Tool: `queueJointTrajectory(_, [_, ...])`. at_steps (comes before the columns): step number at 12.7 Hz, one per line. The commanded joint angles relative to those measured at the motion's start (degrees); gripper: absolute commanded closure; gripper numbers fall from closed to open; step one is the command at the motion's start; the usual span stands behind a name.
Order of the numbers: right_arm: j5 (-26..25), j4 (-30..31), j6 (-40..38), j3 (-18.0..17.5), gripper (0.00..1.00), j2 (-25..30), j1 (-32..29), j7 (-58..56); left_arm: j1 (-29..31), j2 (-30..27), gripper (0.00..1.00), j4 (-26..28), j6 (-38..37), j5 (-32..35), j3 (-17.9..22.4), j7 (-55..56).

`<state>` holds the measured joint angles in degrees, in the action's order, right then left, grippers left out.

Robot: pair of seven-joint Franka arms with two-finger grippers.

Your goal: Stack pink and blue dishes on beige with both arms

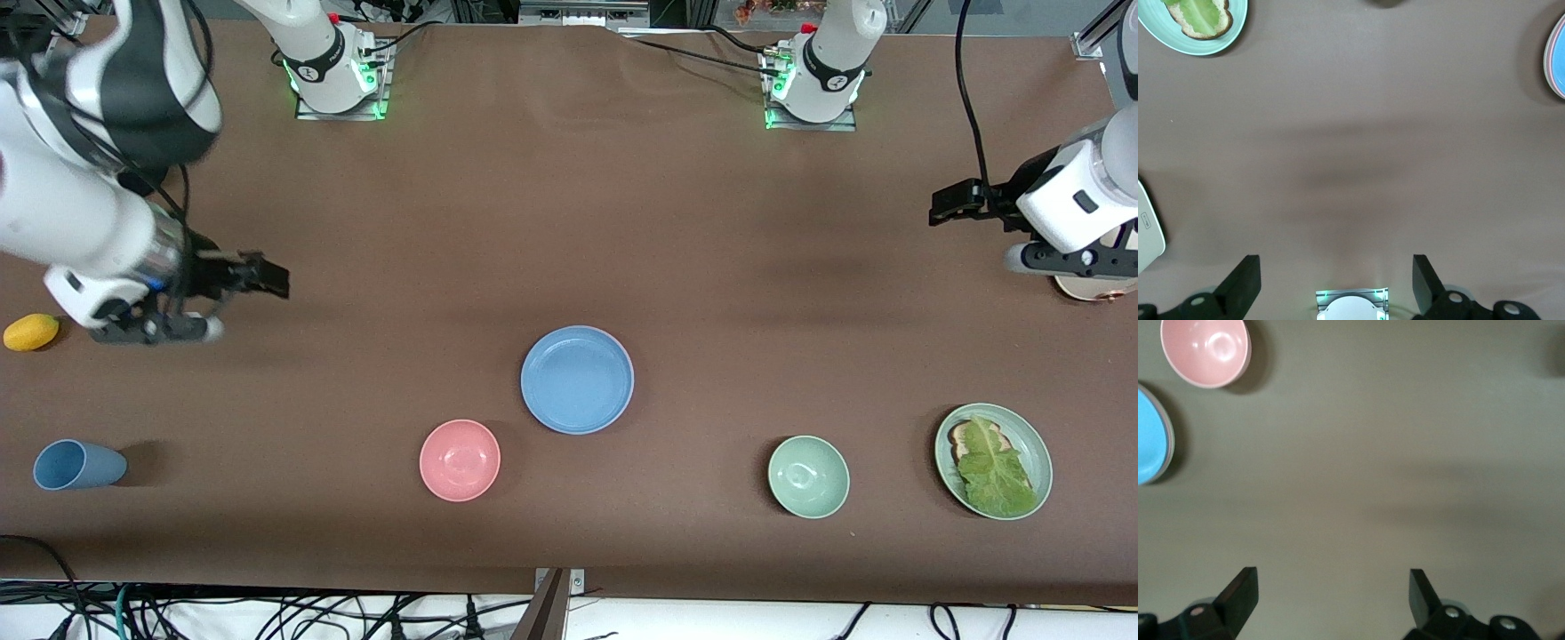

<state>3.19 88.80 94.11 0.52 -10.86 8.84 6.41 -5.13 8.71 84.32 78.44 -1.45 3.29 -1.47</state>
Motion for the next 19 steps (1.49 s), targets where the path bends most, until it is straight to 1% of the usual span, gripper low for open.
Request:
queueJointTrajectory(1, [0.33, 7.26, -2.25, -0.43, 0.0, 9.44, -1.45, -1.14, -0.23, 1.31, 0.0, -2.41, -0.66, 0.48, -0.04, -0.12])
queueJointTrajectory(3, [-0.2, 7.27, -4.89, -0.43, 0.0, 11.99, -2.07, -1.92, -0.06, 1.4, 0.0, -2.41, -0.57, 0.3, 0.05, -0.2])
queueJointTrajectory(5, [-1.34, 7.01, -6.22, -0.43, 0.0, 12.88, -2.6, -3.77, -0.06, 1.4, 0.0, -2.41, -0.57, 0.22, 0.05, -0.2])
queueJointTrajectory(10, [-1.78, 5.16, -7.28, -0.43, 0.0, 11.92, -2.69, -4.04, -0.23, 1.4, 0.0, -2.5, -0.48, 0.04, 0.05, -0.2])
queueJointTrajectory(14, [-1.87, 4.9, -7.19, -0.43, 0.0, 11.39, -2.69, -3.77, -0.14, 1.14, 0.0, -2.5, -0.39, 0.04, 0.05, -0.2])
queueJointTrajectory(16, [-1.7, 3.5, -7.28, -0.43, 0.0, 10.34, -2.86, -3.69, -0.06, 0.96, 0.0, -2.5, -0.31, -0.05, -0.04, -0.2])
queueJointTrajectory(19, [-2.04, 2.17, -7.8, -0.43, 0.0, 10.33, -2.78, -3.86, 0.03, 0.7, 0.0, -2.5, -0.31, -0.22, -0.04, -0.2])
